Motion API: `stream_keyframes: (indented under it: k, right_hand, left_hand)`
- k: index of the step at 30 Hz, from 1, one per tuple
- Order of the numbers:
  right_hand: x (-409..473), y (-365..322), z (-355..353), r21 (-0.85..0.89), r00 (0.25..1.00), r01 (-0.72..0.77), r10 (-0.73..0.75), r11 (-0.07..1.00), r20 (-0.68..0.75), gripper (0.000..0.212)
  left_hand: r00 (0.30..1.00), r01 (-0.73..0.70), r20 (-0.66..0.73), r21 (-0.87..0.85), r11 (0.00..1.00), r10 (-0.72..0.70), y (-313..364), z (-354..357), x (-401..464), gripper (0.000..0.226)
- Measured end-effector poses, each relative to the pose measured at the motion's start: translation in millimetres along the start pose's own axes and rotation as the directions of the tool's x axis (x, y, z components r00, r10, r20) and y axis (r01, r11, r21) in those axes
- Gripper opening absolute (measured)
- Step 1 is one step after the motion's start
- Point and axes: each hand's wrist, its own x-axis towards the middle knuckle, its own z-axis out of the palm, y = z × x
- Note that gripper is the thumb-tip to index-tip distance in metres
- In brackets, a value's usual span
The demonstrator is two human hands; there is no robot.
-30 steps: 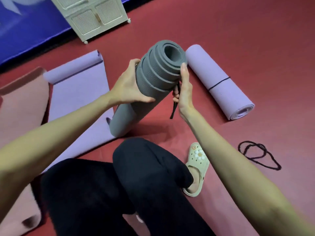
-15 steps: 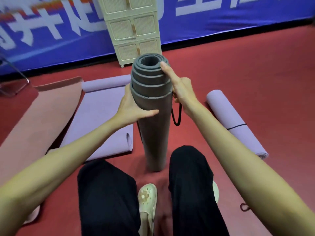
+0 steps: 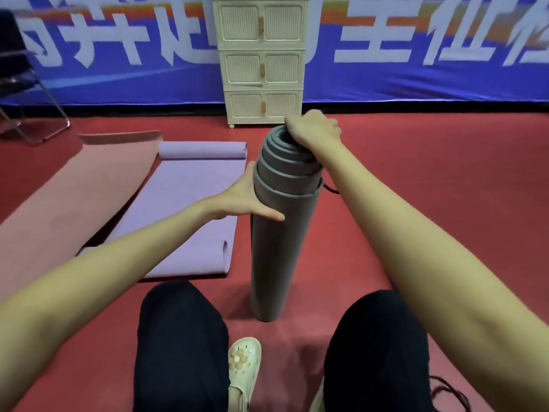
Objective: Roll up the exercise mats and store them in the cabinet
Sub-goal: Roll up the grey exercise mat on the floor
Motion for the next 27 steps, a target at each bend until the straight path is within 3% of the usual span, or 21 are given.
stream_keyframes:
  k: [6,10,14,19,23,25,27]
  right_hand:
    - [-6,-9,21,-0.236,0.995,0.087,-0.096,0.968,-0.027,0.064]
    - [-3,21,48,-0.392,0.99,0.142,-0.13,0.909,0.058,0.076]
    - [-12,53,69,-0.512,0.962,0.223,-0.272,0.83,-0.022,0.068]
    - [-1,55,61,-0.478,0.97,0.21,-0.241,0.853,-0.003,0.068]
    - [1,66,50,-0.362,0.987,0.153,-0.16,0.92,0.011,0.075]
    - [7,70,47,-0.246,0.994,0.113,-0.108,0.963,0.032,0.065]
    - [10,71,45,-0.104,0.997,0.081,-0.08,0.991,0.013,0.045]
  left_hand:
    - [1.0,-0.016,0.024,-0.147,0.989,0.019,-3,-2,-11,0.104]
    - [0.992,0.031,0.123,-0.198,0.98,-0.007,-14,-8,-11,0.121]
    - [0.989,0.068,0.142,-0.223,0.972,-0.036,-17,-7,-11,0.125]
    - [0.995,0.051,0.095,-0.261,0.964,-0.027,-9,3,-4,0.125]
    - [0.997,0.027,0.073,-0.194,0.981,-0.013,-3,6,0,0.119]
    - [0.989,0.056,0.144,-0.205,0.977,-0.027,2,3,-2,0.113]
    - [0.973,0.117,0.231,-0.389,0.914,-0.027,12,-1,-5,0.083]
